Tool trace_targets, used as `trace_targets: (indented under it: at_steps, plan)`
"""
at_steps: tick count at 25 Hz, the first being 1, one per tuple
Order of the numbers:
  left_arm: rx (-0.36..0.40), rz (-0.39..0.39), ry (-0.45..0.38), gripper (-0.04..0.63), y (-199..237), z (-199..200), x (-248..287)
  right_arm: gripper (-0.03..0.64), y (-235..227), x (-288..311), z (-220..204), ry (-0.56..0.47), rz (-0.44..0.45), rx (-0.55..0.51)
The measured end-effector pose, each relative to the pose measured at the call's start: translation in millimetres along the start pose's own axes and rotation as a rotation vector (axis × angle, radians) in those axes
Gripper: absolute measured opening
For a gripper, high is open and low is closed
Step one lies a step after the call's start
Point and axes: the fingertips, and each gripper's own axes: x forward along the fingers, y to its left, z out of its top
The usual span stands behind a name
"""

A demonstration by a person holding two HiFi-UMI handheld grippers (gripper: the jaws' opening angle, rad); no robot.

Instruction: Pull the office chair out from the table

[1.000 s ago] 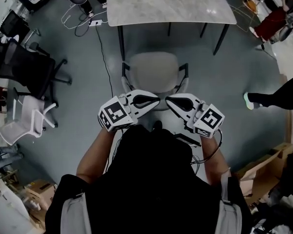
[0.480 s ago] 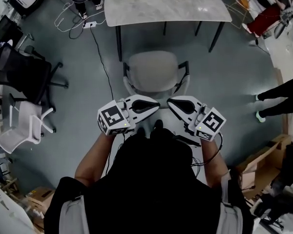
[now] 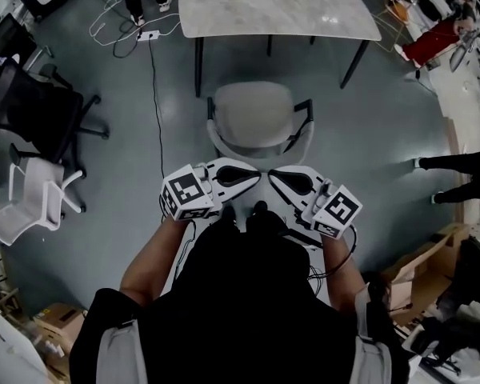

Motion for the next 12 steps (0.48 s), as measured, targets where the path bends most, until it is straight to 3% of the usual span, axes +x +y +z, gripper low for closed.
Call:
trace_targets:
  at_steps: [12]
  plan:
    - [0.015,0.019,-0.017,0.011,-4.7,3.5,31.0,0.02,-10.5,-23.0,-2.7,-0.009,0.032,-0.027]
